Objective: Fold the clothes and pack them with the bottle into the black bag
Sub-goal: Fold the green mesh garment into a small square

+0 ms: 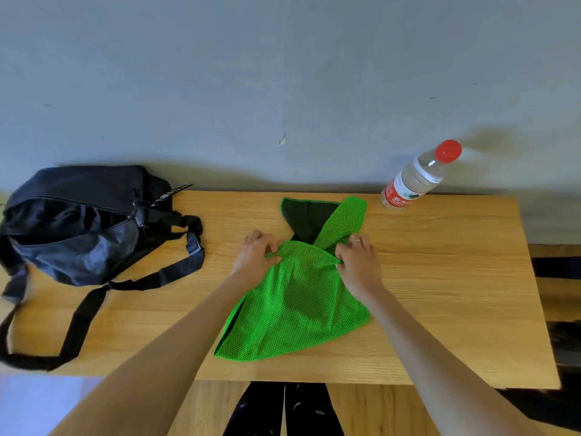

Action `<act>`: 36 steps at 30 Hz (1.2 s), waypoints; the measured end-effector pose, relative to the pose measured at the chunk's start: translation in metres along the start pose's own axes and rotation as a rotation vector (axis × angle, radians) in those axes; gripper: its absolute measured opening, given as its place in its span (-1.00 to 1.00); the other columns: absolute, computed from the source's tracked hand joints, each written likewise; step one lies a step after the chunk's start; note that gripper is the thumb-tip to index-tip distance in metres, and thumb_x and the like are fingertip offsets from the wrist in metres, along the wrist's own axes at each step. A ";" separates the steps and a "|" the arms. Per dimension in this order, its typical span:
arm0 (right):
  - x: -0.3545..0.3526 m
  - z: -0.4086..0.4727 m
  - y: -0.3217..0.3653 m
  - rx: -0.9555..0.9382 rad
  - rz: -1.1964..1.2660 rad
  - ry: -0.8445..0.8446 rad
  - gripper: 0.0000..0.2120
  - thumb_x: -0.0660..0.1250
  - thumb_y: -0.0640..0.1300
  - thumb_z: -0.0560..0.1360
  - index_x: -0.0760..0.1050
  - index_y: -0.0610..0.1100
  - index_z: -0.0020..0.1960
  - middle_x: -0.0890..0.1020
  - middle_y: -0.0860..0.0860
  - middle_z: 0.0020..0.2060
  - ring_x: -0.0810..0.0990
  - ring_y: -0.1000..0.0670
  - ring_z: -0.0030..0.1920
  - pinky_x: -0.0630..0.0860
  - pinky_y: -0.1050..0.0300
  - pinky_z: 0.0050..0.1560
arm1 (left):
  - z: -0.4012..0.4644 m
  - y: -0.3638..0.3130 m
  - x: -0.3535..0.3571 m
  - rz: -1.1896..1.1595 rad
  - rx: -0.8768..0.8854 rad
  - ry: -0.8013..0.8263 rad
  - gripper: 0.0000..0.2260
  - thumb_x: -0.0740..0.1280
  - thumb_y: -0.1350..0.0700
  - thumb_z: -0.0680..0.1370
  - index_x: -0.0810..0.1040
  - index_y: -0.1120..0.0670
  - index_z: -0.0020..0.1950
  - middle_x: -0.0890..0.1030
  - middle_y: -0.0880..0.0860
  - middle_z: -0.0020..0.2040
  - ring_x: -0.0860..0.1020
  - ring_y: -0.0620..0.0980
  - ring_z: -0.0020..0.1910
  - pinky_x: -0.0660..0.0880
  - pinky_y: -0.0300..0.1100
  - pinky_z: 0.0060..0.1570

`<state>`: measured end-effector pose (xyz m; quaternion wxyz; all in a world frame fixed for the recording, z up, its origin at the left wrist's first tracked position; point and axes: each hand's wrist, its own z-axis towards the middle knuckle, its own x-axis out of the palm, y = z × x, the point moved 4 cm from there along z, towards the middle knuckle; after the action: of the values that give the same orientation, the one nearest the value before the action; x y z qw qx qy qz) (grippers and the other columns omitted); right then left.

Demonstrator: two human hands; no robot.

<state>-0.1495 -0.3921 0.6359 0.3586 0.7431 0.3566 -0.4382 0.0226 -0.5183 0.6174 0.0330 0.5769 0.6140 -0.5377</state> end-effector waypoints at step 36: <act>-0.037 0.094 -0.038 -0.013 0.266 -0.147 -0.72 0.38 -0.10 0.48 0.41 -0.08 0.15 0.38 -0.02 0.19 0.48 0.02 0.04 0.52 0.12 -0.16 | 0.095 -0.028 -0.036 -0.140 -0.066 -0.079 -0.82 0.45 0.19 0.45 0.59 0.16 0.03 0.51 -0.02 -0.08 0.45 -0.10 -0.09 0.36 -0.28 -0.04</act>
<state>-0.2319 -0.4610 0.6274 0.4436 0.7473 0.2306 -0.4378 -0.0411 -0.6021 0.6190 0.0387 0.5097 0.6684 -0.5403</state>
